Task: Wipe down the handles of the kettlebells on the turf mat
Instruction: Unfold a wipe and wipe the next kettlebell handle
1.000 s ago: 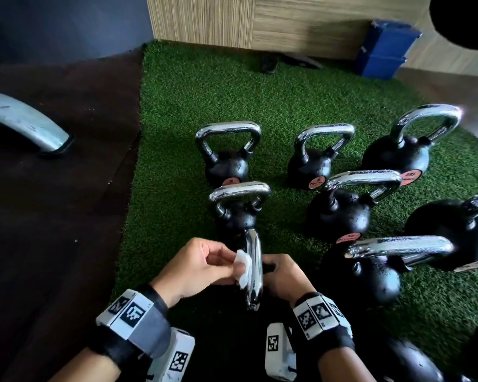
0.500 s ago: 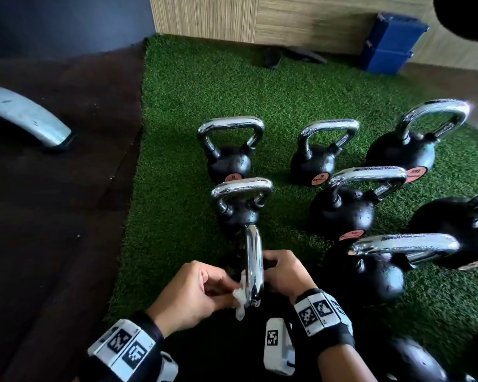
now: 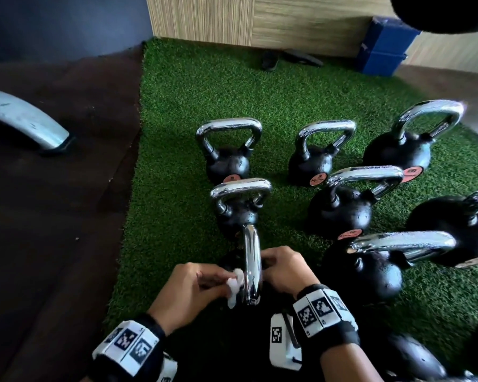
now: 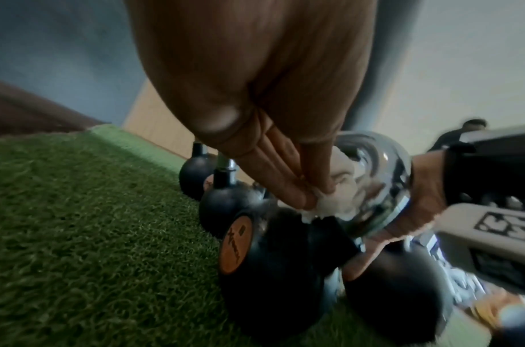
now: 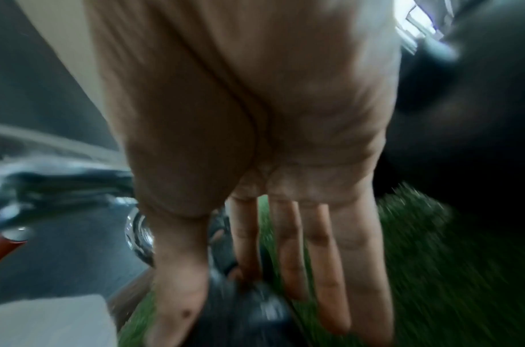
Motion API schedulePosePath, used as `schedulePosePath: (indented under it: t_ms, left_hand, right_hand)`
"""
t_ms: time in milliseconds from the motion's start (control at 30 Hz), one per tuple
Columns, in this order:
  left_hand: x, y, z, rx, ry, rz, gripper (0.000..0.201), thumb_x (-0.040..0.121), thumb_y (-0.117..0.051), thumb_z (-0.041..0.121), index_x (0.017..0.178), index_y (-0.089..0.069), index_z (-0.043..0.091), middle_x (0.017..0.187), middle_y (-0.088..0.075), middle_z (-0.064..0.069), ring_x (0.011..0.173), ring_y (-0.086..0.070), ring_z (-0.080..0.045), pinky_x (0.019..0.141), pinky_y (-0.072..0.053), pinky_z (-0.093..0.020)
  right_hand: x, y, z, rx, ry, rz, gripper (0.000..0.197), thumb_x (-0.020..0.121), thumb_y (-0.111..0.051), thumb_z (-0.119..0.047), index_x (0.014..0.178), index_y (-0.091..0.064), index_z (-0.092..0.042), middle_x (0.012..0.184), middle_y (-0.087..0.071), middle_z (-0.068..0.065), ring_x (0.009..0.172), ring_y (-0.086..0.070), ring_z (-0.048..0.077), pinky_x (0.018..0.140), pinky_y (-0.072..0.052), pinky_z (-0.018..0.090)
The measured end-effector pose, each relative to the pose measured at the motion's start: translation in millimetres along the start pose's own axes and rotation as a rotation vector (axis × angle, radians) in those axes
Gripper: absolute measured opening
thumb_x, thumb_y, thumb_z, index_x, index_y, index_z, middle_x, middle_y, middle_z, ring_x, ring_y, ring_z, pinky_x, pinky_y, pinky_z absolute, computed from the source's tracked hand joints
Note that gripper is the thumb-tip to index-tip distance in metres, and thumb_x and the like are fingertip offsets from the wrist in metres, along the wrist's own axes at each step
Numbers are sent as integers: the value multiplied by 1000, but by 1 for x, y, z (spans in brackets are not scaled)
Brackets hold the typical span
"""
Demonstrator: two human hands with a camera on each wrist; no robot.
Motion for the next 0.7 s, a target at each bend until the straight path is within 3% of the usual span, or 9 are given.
schedulePosePath:
  t_ms: [67,167,233,333,400,567,633,700]
  left_hand:
    - [3,10,2,-175,39,63,23,74,-84,29,97,-81,31,95,-81,1,89,-77,-10,78,-58,-21]
    - [7,22,9,-430,83,131,32,66,-85,25,98,-81,24,92,-80,-12,81,-76,-14,70,-59,-22]
    - [11,27,16,-576,125,144,32,60,-88,26,91,-80,26,91,-79,-16,80,-77,-19,69,-61,-26]
    - [18,29,27,-666,151,147,22,55,-90,26,74,-78,26,84,-77,-15,74,-74,-20,67,-61,-29]
    - [22,27,33,-674,148,133,21,55,-90,25,73,-78,24,83,-78,-15,74,-76,-22,67,-61,-29]
    - [25,24,42,-659,109,100,31,68,-85,26,94,-79,10,89,-79,-14,80,-77,-20,72,-61,-27]
    - [25,23,45,-582,65,39,24,82,-81,26,102,-80,13,96,-79,-11,88,-76,-19,79,-60,-26]
    - [28,26,40,-322,41,14,26,88,-77,19,113,-76,28,109,-78,-2,102,-73,-17,87,-58,-26]
  right_hand:
    - [-7,25,-8,-42,-20,162,28,74,-83,-34,102,-78,-32,92,-76,-7,87,-70,9,84,-57,25]
    - [-30,60,-35,57,165,413,19,75,-84,-25,93,-80,-31,78,-75,-11,74,-68,0,73,-53,16]
    - [-45,67,-59,190,342,368,21,75,-85,-21,92,-81,-31,75,-75,-14,67,-66,-5,65,-49,9]
    - [-59,58,-91,216,510,187,32,72,-88,-24,102,-80,-32,88,-76,-14,71,-69,2,69,-55,19]
    - [-62,53,-101,213,554,164,36,71,-88,-25,106,-79,-29,95,-76,-11,75,-71,4,72,-56,19]
    - [-61,56,-102,289,563,234,28,73,-87,-24,100,-81,-28,91,-77,-16,77,-72,-2,70,-54,12]
    - [-59,58,-98,315,554,254,23,74,-86,-23,94,-81,-32,87,-76,-21,74,-72,-4,66,-53,10]
    - [-54,63,-88,330,513,313,22,74,-84,-21,90,-80,-36,83,-76,-24,72,-72,-4,66,-56,13]
Point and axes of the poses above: each hand's wrist, its own x-axis towards the middle knuckle, its own y-axis out of the back of the hand, z = x × y, the point moved 6 cm from there along x, towards the middle knuckle
